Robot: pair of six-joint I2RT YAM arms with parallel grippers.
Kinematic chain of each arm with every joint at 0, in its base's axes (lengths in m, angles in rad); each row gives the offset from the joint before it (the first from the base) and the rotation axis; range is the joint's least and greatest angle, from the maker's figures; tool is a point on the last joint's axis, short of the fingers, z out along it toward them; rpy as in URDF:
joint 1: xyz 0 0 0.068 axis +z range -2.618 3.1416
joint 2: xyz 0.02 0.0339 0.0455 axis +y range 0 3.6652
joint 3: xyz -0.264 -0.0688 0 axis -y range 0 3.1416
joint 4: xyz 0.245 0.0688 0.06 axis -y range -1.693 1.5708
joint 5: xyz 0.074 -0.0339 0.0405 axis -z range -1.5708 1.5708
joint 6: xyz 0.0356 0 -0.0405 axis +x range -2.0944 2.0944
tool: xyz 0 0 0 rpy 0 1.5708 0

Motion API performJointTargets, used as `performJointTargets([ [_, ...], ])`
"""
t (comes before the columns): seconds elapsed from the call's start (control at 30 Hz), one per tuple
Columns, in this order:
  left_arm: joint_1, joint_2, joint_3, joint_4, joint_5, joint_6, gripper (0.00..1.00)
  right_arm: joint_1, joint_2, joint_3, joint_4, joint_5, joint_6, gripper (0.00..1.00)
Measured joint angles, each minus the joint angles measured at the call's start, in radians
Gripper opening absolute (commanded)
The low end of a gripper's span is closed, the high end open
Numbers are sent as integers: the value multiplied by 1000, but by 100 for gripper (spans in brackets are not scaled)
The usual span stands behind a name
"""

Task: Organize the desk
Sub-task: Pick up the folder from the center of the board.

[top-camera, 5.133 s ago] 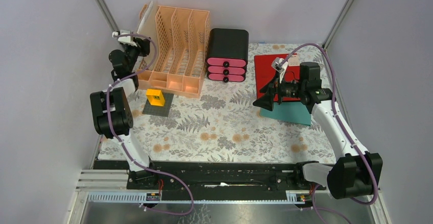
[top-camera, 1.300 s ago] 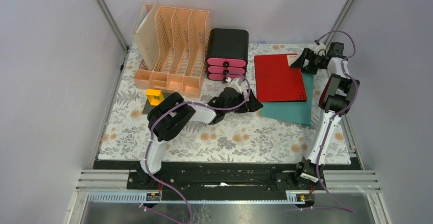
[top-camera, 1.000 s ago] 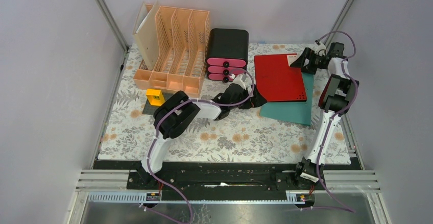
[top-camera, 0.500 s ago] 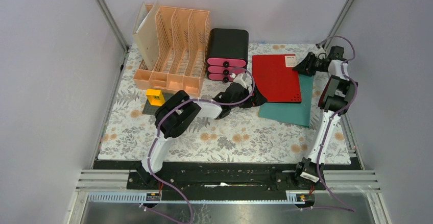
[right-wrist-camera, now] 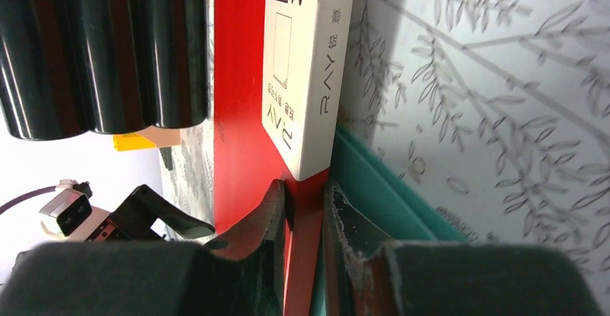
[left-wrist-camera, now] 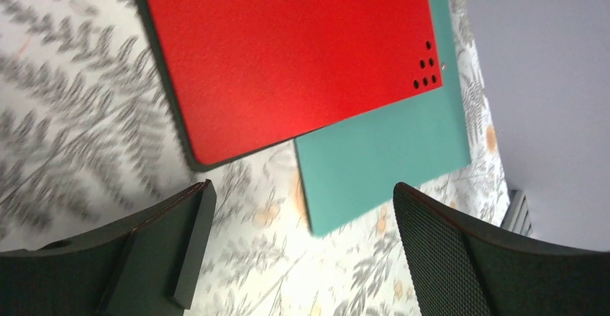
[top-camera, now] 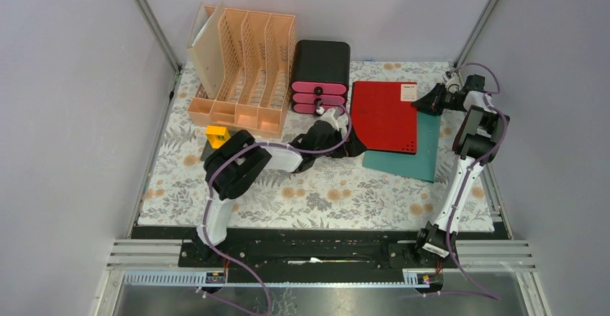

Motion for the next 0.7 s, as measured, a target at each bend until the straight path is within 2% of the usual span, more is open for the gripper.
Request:
performJointTargets([
  [0.3, -20, -270, -266, -20, -33, 128, 99, 0, -163, -238, 60, 4, 9, 0],
  [0.5, -111, -437, -380, 30, -118, 251, 99, 0, -323, -420, 151, 36, 75, 0],
  [0.7, -220, -492, -409, 118, -206, 398, 99, 0, -489, -605, 267, 78, 179, 0],
])
